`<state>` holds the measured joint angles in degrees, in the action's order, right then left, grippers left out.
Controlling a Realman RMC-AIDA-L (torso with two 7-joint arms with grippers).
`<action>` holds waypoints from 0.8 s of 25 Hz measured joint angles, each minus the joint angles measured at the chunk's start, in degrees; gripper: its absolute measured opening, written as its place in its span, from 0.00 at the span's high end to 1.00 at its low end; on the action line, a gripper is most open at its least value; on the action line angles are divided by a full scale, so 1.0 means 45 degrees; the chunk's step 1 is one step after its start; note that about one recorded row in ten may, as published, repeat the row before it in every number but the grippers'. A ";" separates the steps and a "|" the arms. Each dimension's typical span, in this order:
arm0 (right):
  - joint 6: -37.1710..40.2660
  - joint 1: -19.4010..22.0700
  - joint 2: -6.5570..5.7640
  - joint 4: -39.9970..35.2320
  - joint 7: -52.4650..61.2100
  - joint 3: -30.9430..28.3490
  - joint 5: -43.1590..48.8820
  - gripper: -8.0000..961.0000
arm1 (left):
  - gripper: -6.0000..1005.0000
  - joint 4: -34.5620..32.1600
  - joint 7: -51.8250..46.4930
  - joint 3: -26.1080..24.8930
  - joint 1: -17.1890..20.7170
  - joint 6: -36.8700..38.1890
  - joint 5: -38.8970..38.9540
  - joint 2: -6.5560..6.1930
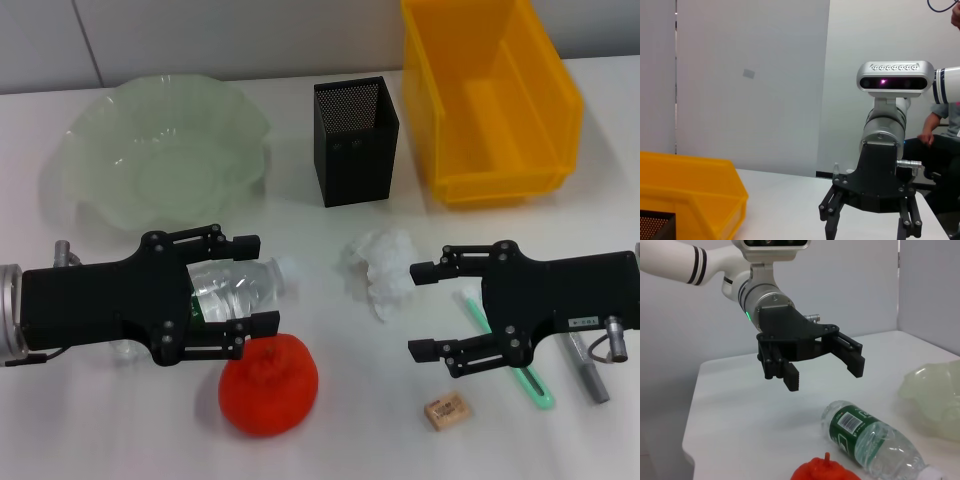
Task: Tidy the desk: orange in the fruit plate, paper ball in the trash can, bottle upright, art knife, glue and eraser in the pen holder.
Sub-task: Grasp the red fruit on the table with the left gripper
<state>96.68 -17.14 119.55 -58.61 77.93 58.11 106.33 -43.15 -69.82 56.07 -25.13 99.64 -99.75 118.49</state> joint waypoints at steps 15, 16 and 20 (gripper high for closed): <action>0.0187 0.0165 -0.0025 -0.0339 0.0266 0.0017 0.0034 0.14 | 0.20 0.0117 0.0043 0.0000 0.0079 -0.0092 -0.0063 -0.0004; 0.0187 0.0165 -0.0025 -0.0339 0.0266 0.0017 0.0034 0.14 | 0.20 0.0122 0.0065 0.0002 0.0121 -0.0167 -0.0066 -0.0005; 0.0187 0.0365 -0.0025 -0.0552 0.0273 -0.0200 0.0045 0.14 | 0.20 0.0170 0.0099 0.0035 0.0245 -0.0423 -0.0082 -0.0004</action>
<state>97.52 -15.49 119.44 -61.10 79.15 57.21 106.53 -42.38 -69.37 56.23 -24.03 97.74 -100.12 118.47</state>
